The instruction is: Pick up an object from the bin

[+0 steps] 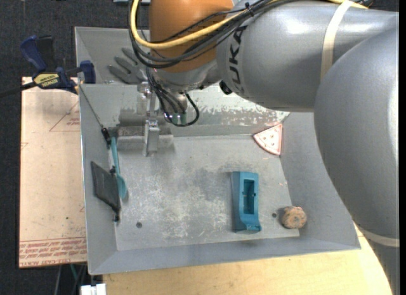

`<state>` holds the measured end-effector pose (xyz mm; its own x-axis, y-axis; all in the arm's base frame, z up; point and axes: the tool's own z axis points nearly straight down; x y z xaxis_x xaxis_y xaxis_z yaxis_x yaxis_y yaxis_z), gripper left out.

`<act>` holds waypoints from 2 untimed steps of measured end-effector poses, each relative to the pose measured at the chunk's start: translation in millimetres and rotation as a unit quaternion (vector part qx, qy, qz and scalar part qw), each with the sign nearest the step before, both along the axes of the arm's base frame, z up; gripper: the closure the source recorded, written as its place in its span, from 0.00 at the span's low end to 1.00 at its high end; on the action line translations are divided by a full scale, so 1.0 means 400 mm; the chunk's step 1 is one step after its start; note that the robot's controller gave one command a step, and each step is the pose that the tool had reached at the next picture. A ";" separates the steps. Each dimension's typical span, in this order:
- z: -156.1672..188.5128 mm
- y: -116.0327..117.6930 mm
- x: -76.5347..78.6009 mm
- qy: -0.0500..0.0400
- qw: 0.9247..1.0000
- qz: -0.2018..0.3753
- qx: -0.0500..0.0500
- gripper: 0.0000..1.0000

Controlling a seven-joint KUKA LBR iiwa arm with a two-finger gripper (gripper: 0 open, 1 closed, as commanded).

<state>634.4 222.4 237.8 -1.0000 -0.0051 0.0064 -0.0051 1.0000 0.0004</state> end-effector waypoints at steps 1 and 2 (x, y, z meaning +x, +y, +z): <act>0.014 -0.003 0.004 -0.004 1.000 -0.002 0.001 0.00; -0.070 -0.067 0.018 -0.008 0.994 0.108 0.003 0.00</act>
Offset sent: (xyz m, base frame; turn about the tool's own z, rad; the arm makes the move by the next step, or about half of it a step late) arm 0.0122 -0.0648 -0.0727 -0.4320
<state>641.6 195.7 209.9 -0.9755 -0.2199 -0.0108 -0.2199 0.9755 0.0042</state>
